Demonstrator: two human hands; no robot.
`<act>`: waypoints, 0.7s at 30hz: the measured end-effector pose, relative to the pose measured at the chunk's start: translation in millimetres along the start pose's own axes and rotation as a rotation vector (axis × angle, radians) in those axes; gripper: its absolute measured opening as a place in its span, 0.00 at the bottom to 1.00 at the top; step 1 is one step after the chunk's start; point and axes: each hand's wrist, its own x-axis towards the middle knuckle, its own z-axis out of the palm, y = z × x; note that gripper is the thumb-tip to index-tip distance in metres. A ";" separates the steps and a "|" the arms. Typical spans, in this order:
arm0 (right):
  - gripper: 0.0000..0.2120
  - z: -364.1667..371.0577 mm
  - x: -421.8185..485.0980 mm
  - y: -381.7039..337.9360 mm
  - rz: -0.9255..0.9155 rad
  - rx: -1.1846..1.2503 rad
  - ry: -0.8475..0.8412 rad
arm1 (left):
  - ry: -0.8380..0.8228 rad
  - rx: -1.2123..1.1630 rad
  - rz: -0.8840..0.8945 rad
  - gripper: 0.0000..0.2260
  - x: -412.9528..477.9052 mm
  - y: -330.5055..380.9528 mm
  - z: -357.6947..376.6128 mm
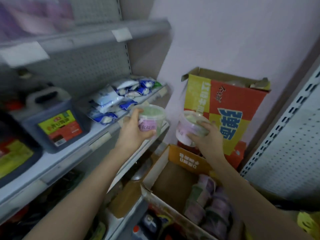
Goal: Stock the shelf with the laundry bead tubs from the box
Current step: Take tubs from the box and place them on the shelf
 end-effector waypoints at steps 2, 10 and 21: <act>0.26 -6.7 3.9 -21.3 -0.065 0.029 0.010 | 0.071 0.022 0.017 0.34 -5.8 15.1 -27.3; 0.26 -21.2 15.4 -123.5 -0.289 0.196 -0.033 | 0.291 0.082 0.052 0.32 -30.3 59.4 -130.8; 0.24 4.0 27.0 -257.0 -0.556 0.366 -0.092 | 0.549 0.220 0.116 0.31 -50.0 75.7 -257.1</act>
